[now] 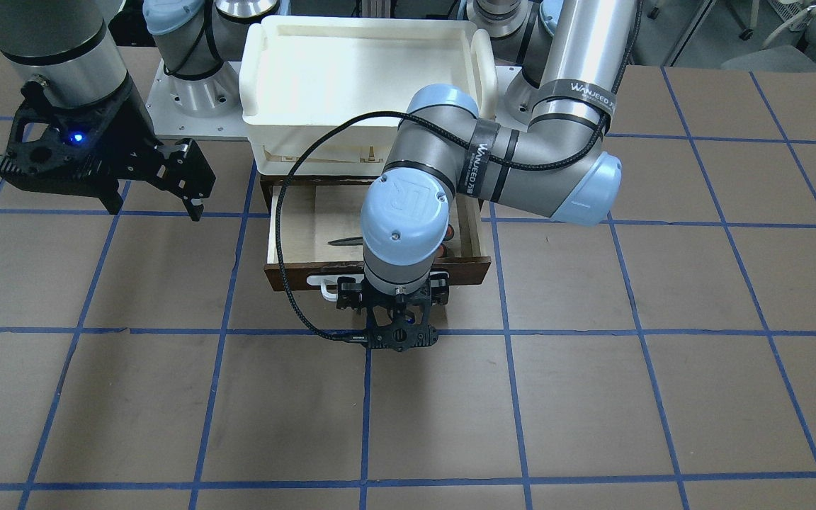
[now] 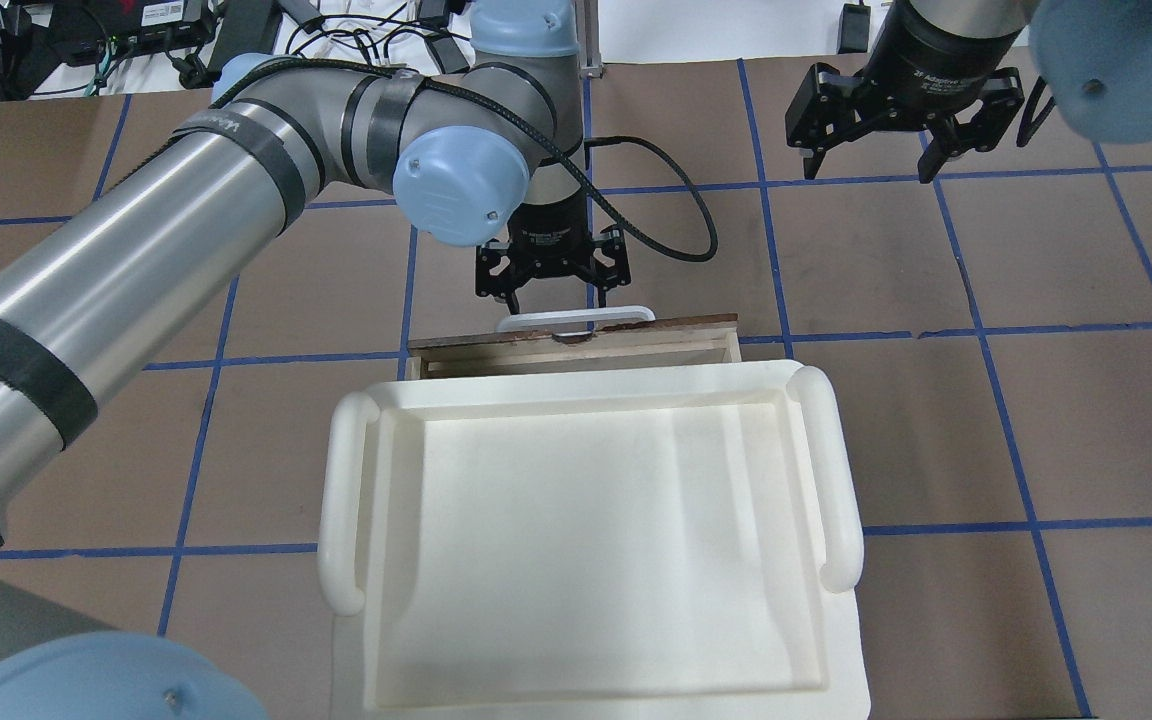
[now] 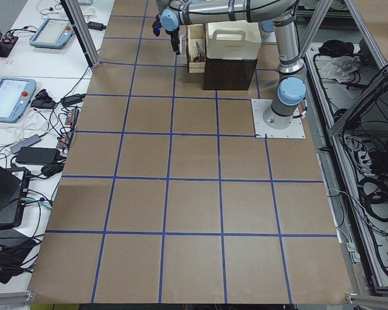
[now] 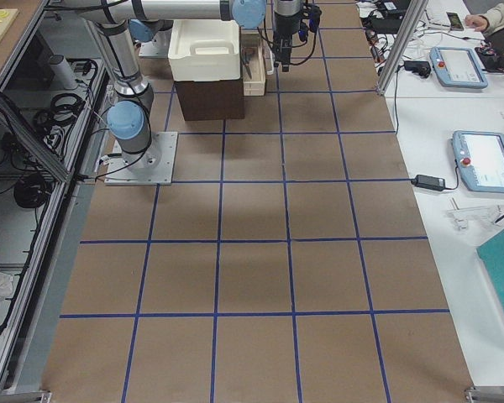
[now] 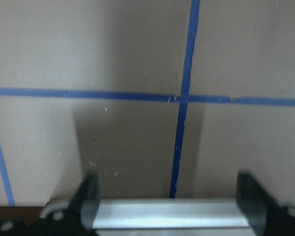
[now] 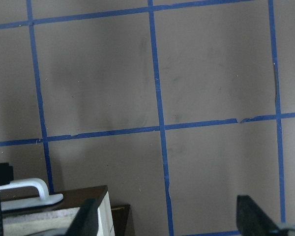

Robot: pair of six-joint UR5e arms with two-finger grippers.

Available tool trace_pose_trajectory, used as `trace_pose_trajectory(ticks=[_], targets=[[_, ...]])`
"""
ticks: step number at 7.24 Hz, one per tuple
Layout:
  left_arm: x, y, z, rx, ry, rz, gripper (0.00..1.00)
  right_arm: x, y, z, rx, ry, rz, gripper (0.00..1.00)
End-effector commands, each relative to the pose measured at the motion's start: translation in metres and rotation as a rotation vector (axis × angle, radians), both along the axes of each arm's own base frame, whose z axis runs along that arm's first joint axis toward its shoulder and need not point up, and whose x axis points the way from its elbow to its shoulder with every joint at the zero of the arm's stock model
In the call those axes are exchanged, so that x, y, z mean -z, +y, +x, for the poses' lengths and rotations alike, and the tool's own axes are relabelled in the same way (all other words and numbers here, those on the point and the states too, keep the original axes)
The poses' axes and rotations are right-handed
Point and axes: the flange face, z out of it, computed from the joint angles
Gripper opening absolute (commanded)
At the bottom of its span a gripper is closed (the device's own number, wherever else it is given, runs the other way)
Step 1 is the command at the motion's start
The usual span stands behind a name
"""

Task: Put scissors in drawer and close it
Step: 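Move the left gripper down to the drawer's front edge near the handle, then push the drawer closed with the left gripper, away from the robot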

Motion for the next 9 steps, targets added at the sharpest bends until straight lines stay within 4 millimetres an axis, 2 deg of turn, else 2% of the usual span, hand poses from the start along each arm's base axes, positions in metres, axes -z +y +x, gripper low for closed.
trace_pose_trajectory(ticks=[1,4,6,8,9], targets=[[0.013,0.033,0.006,-0.001,-0.01,0.111,1.0,0.0,0.0,0.0,0.0,0.0,0.001,1.0],[0.003,0.05,0.008,0.001,-0.005,0.184,1.0,0.001,0.0,0.0,0.001,0.0,0.005,1.0],[-0.006,0.039,0.012,-0.006,0.01,0.137,1.0,0.0,0.0,-0.001,0.001,0.0,-0.001,1.0],[-0.026,0.013,0.011,0.007,0.032,-0.074,1.0,0.0,0.0,-0.001,0.001,0.0,-0.002,1.0],[-0.055,0.007,0.019,0.02,-0.015,-0.187,1.0,0.0,0.0,-0.001,0.001,0.0,-0.002,1.0]])
